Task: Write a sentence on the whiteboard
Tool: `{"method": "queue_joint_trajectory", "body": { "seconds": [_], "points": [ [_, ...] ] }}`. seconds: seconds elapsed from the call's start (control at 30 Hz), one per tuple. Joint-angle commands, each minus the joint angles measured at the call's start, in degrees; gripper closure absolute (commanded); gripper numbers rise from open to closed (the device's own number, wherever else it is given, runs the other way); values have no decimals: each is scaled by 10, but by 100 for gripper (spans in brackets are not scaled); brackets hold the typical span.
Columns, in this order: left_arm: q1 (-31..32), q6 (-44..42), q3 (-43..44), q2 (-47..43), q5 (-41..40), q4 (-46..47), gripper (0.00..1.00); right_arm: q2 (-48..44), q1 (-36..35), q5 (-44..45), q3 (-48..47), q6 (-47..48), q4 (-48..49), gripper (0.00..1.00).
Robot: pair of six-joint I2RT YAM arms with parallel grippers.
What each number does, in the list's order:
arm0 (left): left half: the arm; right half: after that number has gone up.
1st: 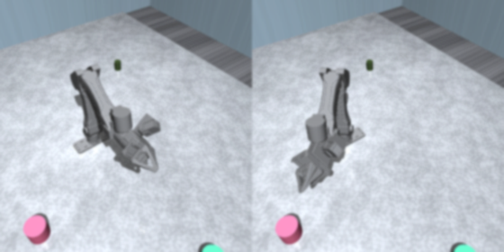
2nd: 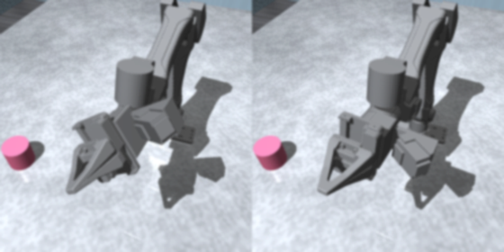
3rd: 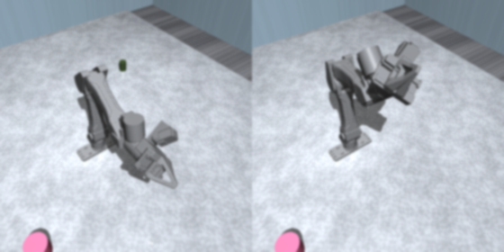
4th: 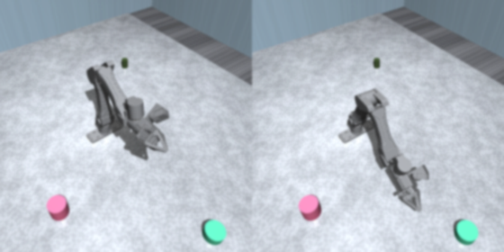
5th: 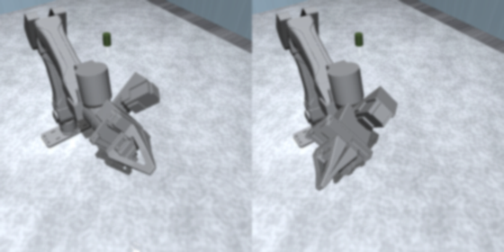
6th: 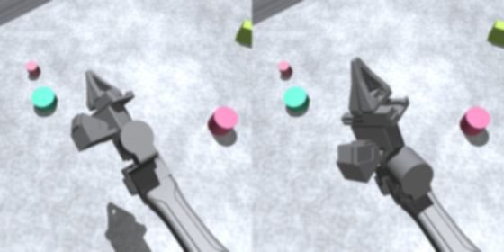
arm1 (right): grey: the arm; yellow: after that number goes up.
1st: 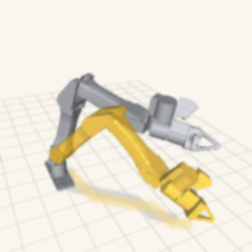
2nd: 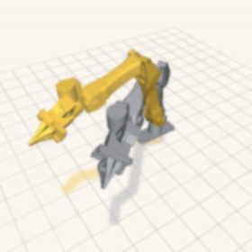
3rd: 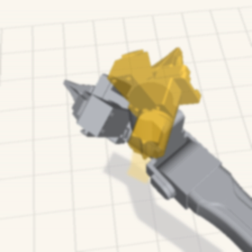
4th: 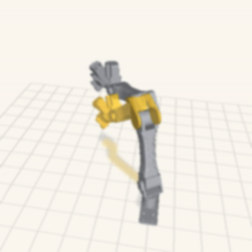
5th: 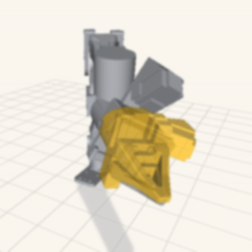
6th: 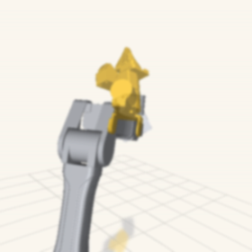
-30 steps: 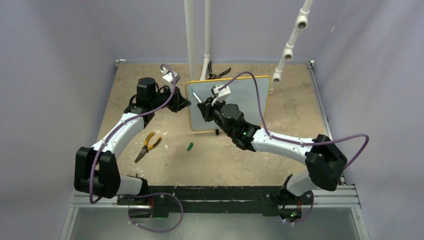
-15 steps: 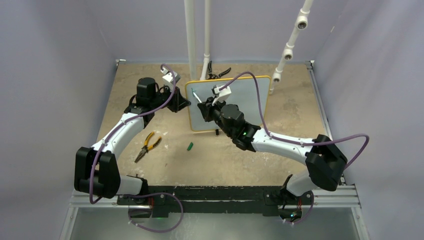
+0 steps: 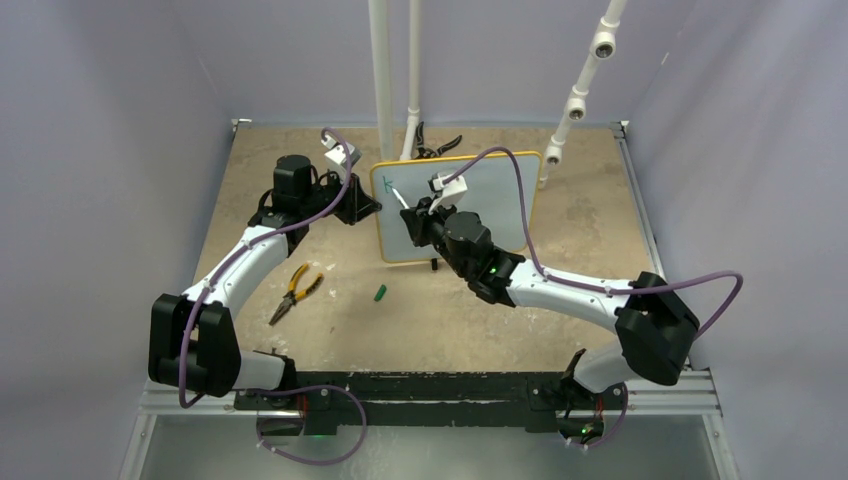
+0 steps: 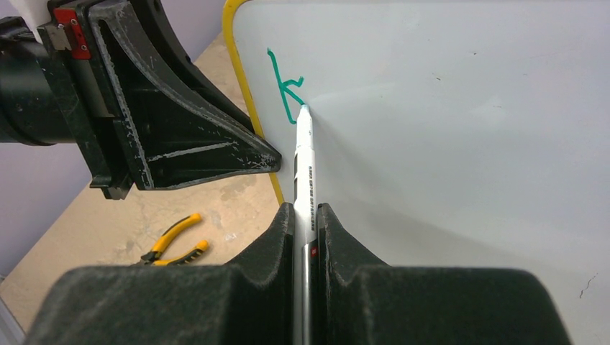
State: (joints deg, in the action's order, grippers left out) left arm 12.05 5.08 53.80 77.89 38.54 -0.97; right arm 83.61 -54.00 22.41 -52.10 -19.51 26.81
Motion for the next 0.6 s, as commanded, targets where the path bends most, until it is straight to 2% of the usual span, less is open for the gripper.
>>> {"method": "queue_joint_trajectory", "body": {
  "seconds": [0.0,0.33,0.57],
  "points": [
    [-1,-7,11,-12,-11,19,100,-18,9,33,10,13,12,100],
    [-1,-8,12,-14,-25,15,100,-80,7,-56,45,46,61,100],
    [-1,-10,12,-16,-30,12,100,-93,11,-80,38,37,30,100]
  ]
}}
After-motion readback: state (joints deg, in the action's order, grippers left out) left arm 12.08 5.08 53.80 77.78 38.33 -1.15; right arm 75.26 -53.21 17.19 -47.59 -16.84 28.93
